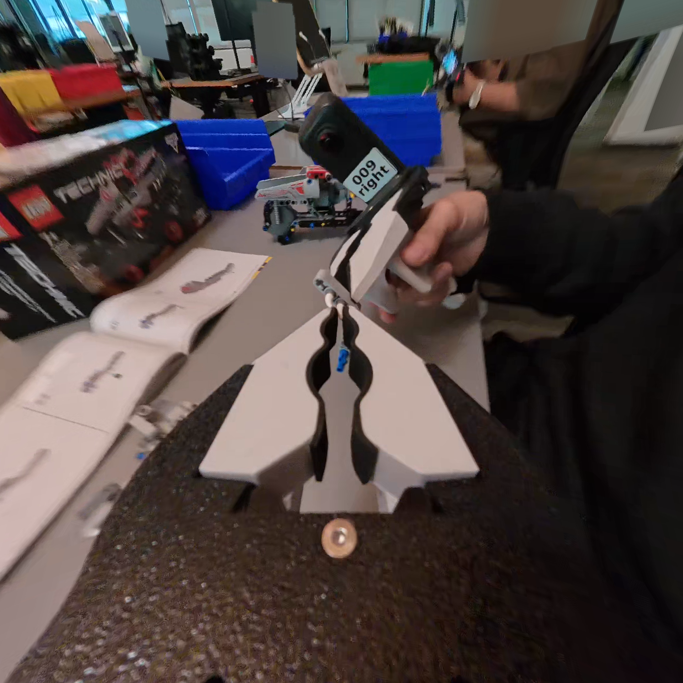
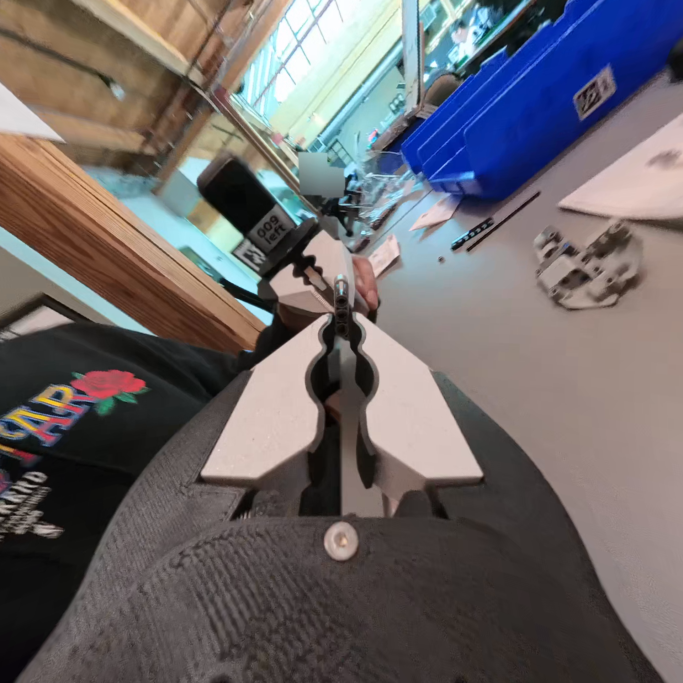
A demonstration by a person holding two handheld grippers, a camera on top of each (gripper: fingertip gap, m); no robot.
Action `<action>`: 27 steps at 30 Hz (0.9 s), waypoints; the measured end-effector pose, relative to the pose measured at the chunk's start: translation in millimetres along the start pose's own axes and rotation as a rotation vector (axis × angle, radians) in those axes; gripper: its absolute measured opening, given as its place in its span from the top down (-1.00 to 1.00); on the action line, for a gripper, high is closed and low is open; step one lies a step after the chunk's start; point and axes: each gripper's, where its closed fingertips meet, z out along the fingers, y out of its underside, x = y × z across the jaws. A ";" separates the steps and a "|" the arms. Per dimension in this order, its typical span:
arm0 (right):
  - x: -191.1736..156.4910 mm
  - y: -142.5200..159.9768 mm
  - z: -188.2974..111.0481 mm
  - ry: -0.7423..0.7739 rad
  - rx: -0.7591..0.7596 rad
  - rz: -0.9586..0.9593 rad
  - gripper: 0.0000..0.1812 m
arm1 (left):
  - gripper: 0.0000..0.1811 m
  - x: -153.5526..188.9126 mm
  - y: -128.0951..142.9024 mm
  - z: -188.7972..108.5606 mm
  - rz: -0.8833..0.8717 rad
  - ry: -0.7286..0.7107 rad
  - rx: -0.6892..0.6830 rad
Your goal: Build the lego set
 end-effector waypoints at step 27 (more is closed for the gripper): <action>-27.9 -19.6 -8.1 -0.033 0.082 -0.344 0.93 | 1.00 10.6 -30.9 -14.3 -0.572 0.248 0.179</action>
